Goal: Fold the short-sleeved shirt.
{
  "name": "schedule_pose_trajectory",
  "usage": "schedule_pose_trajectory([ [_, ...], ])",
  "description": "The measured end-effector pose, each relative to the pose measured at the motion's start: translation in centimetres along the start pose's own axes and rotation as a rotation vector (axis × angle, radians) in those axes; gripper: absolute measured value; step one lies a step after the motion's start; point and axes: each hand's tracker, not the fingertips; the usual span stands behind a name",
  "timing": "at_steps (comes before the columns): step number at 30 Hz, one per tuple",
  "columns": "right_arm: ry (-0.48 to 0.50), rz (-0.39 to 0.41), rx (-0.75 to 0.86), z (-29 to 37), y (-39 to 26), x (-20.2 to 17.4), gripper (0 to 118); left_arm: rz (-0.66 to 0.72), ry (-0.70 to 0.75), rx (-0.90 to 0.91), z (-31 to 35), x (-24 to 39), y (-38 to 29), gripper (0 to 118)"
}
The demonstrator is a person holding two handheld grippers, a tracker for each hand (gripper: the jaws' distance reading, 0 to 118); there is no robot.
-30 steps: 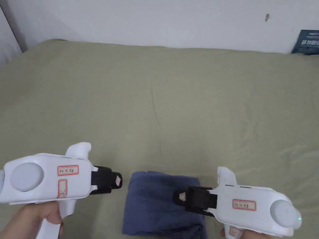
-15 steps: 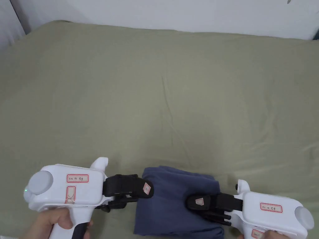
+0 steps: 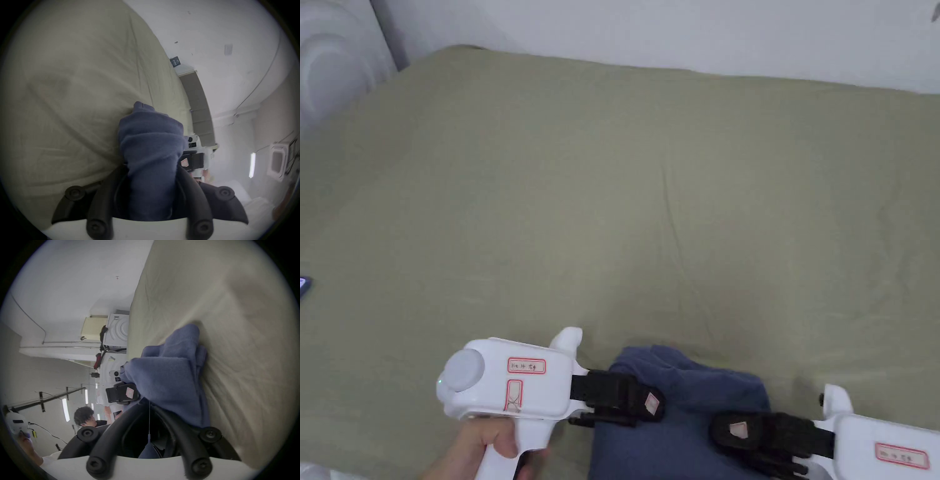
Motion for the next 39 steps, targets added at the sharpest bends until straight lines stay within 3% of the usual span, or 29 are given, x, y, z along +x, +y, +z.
schedule_pose_trajectory([
  [8, -0.004, 0.117, 0.066, 2.4, 1.1, -5.2, 3, -0.055, 0.325, 0.118, 17.4, -2.6, 6.6, 26],
  [11, -0.052, 0.148, 0.097, 3.4, 1.6, -6.2, 3, -0.050, 0.396, 0.096, 22.7, -4.5, 9.4, 26],
  [13, -0.099, 0.155, 0.127, 3.9, 1.8, -6.5, 3, -0.063, 0.473, 0.100, 24.7, -5.6, 10.9, 26],
  [15, -0.114, 0.169, 0.138, 4.4, 1.9, -6.9, 3, 0.017, 0.460, 0.118, 25.3, -6.4, 11.4, 26],
  [17, -0.112, 0.165, 0.142, 4.6, 2.1, -7.0, 3, 0.001, 0.471, 0.103, 25.3, -6.9, 11.8, 26],
  [18, -0.114, 0.165, 0.144, 4.6, 2.2, -7.1, 3, -0.011, 0.475, 0.092, 25.2, -7.1, 12.0, 30],
  [19, -0.118, 0.169, 0.145, 4.7, 2.3, -7.3, 3, -0.020, 0.481, 0.080, 24.9, -7.0, 12.1, 41],
  [20, -0.128, 0.174, 0.142, 4.6, 2.5, -7.5, 3, -0.025, 0.495, 0.081, 24.7, -6.8, 12.1, 68],
  [21, -0.139, 0.182, 0.144, 4.5, 2.6, -7.7, 3, -0.042, 0.521, 0.079, 24.4, -6.5, 12.1, 114],
  [27, -0.134, 0.222, 0.163, 5.8, 2.5, -8.9, 3, -0.133, 0.703, 0.222, 27.3, -2.1, 10.5, 116],
  [29, -0.148, 0.245, 0.184, 6.5, 2.2, -9.7, 3, -0.181, 0.745, 0.280, 27.3, 0.9, 9.1, 113],
  [30, -0.169, 0.273, 0.203, 7.0, 2.1, -10.3, 3, -0.216, 0.769, 0.314, 26.6, 2.6, 8.4, 103],
  [31, -0.190, 0.300, 0.229, 8.0, 1.8, -10.6, 3, -0.244, 0.773, 0.354, 26.0, 4.4, 7.6, 78],
  [32, -0.230, 0.330, 0.258, 8.7, 1.5, -11.4, 3, -0.279, 0.750, 0.377, 25.2, 6.4, 6.7, 30],
  [33, -0.254, 0.372, 0.285, 9.5, 1.1, -12.3, 3, -0.303, 0.698, 0.375, 23.8, 8.3, 6.0, 0],
  [36, -0.393, 0.493, 0.400, 12.2, -0.2, -14.9, 3, -0.469, 0.734, 0.422, 18.2, 13.6, 3.7, 0],
  [39, -0.582, 0.653, 0.523, 14.4, -2.1, -18.0, 3, -0.509, 0.636, 0.475, 12.7, 19.2, 0.6, 0],
])
